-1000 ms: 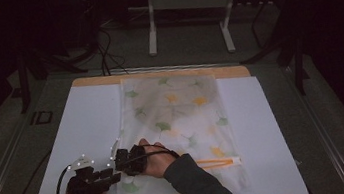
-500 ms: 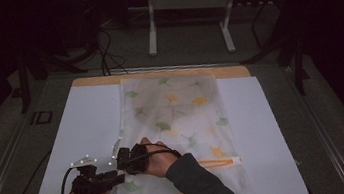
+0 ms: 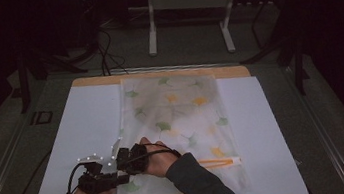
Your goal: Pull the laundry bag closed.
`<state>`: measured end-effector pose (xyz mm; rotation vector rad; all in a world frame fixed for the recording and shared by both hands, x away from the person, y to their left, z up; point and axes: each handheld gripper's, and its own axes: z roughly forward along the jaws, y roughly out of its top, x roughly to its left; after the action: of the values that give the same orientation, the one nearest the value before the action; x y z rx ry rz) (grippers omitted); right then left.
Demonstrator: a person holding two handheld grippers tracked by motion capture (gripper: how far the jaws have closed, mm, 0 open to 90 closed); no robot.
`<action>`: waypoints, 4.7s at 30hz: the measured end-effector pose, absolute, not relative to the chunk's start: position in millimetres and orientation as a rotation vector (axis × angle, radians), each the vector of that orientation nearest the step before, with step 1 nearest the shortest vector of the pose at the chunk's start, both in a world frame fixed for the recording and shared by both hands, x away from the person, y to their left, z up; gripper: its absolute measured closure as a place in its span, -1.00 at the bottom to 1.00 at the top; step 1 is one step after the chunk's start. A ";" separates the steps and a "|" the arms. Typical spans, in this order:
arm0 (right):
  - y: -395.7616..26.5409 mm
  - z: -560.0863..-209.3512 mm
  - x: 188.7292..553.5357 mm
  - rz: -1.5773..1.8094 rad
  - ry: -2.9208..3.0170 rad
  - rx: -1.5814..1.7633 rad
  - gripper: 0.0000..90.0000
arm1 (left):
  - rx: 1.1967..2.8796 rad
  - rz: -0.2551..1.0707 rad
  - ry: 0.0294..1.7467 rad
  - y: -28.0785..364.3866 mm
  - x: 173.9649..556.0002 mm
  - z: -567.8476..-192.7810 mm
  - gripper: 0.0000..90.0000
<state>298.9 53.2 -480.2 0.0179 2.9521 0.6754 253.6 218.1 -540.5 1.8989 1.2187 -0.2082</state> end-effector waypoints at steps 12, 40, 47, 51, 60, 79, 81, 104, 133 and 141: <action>55.0 -477.8 298.2 0.684 2.953 0.003 0.87 | 1.884 -0.266 1.189 217.3 259.2 -545.5 0.55; 46.9 -488.6 302.3 0.625 2.993 -0.013 0.88 | 1.889 -0.270 1.133 217.4 257.8 -544.4 0.98; 48.3 -489.5 301.2 0.593 2.986 -0.020 0.88 | 1.883 -0.267 1.132 217.7 257.1 -543.9 0.98; 47.0 -491.6 301.1 0.553 2.974 -0.027 0.88 | 1.867 -0.267 1.128 220.6 256.8 -543.3 0.98; 39.4 -492.9 302.2 0.547 2.976 -0.013 0.88 | 1.864 -0.252 1.134 222.6 256.4 -542.5 0.98; 13.8 -494.7 301.5 0.499 2.974 0.019 0.88 | 1.853 -0.244 1.141 224.8 256.1 -543.0 0.98; 12.2 -493.8 301.4 0.511 2.975 0.024 0.88 | 1.854 -0.243 1.143 224.5 256.0 -542.9 0.98; -7.6 -492.8 302.2 0.489 2.964 0.064 0.88 | 1.843 -0.229 1.147 228.2 255.0 -541.6 0.98; -23.4 -488.3 296.2 0.458 2.945 0.063 0.88 | 1.852 -0.215 1.143 228.5 254.6 -541.6 0.98; -30.5 -488.5 296.4 0.458 2.947 0.073 0.88 | 1.850 -0.211 1.138 228.7 254.4 -541.6 0.98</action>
<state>296.4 -30.5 -488.5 0.0726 2.9468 0.4577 254.4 228.7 -541.6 1.8498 1.1382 -0.2106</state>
